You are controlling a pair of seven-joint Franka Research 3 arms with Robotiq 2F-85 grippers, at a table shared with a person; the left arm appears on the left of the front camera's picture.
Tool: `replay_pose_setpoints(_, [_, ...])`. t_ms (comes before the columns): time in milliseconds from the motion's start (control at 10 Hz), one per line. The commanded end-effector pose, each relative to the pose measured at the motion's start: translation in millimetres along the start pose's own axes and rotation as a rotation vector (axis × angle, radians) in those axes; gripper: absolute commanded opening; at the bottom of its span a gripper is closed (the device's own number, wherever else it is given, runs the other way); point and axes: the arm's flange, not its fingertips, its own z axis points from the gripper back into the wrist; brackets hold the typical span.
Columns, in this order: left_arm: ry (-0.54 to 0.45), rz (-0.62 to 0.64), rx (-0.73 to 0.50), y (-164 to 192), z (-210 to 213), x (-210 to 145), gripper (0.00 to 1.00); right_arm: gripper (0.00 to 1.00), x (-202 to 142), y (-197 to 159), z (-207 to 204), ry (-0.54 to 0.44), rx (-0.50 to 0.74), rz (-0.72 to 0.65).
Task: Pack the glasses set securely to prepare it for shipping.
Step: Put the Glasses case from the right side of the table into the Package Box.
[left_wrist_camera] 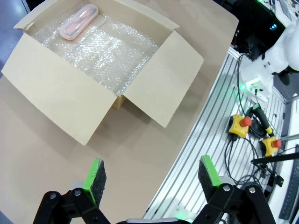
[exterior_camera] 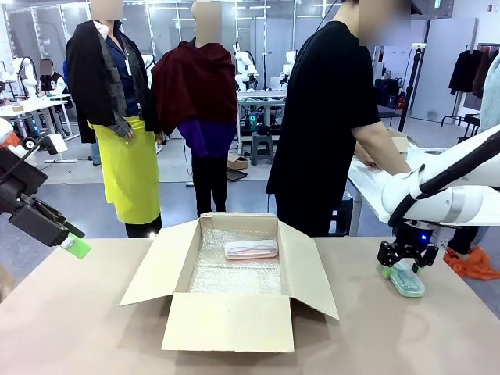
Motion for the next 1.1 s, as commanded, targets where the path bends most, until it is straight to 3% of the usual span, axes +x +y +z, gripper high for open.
replay_pose_setpoints(0, [-0.018, -0.020, -0.017, 1, 1, 1, 1.00, 0.65, 7, 4, 4, 0.014, -0.015, -0.034])
replay_pose_setpoints(100, [-0.018, -0.020, -0.017, 1, 1, 1, 1.00, 0.64, 7, 4, 4, 0.015, -0.020, -0.035])
replay_pose_setpoints(200, [-0.018, -0.020, -0.017, 1, 1, 1, 1.00, 0.45, 7, 3, 4, 0.019, -0.020, -0.039])
replay_pose_setpoints(300, [-0.018, -0.020, -0.017, 1, 1, 1, 1.00, 0.44, 7, 3, 5, 0.020, -0.015, -0.039])
replay_pose_setpoints(400, [-0.018, -0.020, -0.017, 1, 1, 1, 1.00, 0.25, 6, 2, 8, 0.017, -0.011, -0.041])
replay_pose_setpoints(600, [-0.018, -0.020, -0.017, 1, 1, 1, 1.00, 0.24, 3, 4, 25, 0.009, 0.009, -0.016])
replay_pose_setpoints(1000, [-0.018, -0.020, -0.017, 1, 1, 1, 1.00, 0.24, -22, 34, 124, -0.007, -0.019, 0.180])
